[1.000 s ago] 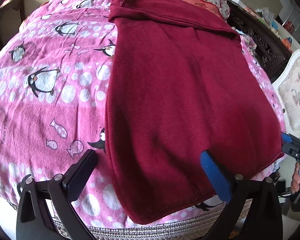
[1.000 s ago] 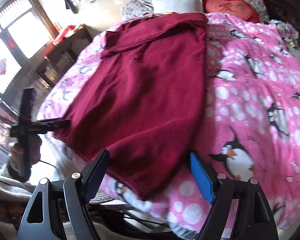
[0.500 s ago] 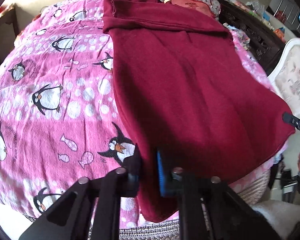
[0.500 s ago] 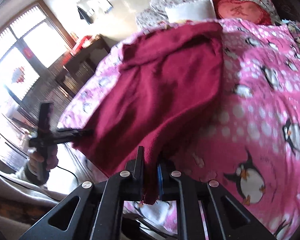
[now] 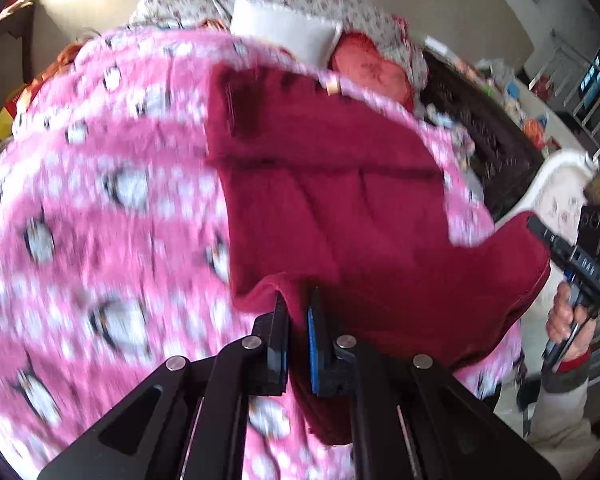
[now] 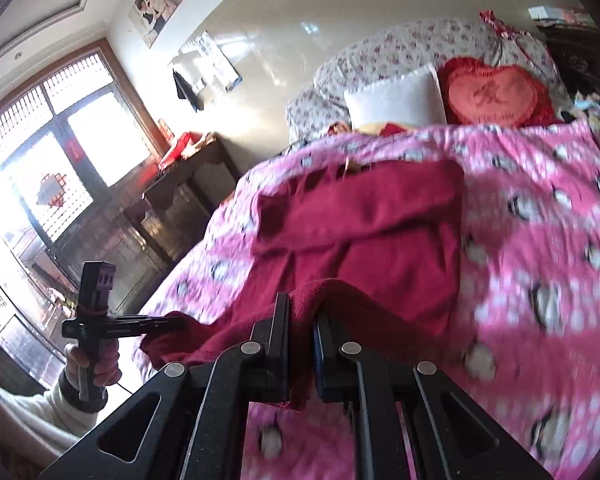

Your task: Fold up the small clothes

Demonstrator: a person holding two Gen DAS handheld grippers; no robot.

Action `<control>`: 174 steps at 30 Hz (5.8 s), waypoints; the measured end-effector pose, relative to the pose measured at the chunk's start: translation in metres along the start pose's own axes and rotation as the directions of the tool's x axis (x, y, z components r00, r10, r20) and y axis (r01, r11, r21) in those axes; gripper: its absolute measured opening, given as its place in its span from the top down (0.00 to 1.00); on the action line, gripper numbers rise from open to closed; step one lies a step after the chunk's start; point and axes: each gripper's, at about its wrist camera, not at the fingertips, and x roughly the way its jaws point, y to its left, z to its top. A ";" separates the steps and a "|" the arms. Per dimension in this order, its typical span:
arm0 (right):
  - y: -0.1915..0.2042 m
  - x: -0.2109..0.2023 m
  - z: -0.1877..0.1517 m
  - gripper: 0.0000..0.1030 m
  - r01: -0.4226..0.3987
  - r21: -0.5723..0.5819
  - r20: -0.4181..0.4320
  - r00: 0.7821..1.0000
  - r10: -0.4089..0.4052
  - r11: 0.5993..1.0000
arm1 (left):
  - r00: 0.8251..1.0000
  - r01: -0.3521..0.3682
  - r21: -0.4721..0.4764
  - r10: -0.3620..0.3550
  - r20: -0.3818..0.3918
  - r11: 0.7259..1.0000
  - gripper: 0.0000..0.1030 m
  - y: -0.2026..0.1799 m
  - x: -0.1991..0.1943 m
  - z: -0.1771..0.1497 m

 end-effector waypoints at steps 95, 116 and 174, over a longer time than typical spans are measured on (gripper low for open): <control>-0.011 0.201 0.103 0.30 0.277 -0.094 -0.080 0.955 -0.285 0.956 | 0.985 -0.172 -0.176 0.175 0.000 0.969 0.17 0.077 0.117 0.073; 0.081 0.413 0.126 0.36 0.185 -0.246 -0.248 0.937 -0.246 0.952 | 0.995 -0.034 -0.241 0.055 0.080 0.970 0.00 0.091 0.129 0.055; -0.069 0.171 0.165 0.86 0.456 -0.249 -0.044 0.876 -0.480 0.855 | 0.993 0.117 0.326 -0.122 -0.006 0.938 0.73 -0.196 0.200 0.068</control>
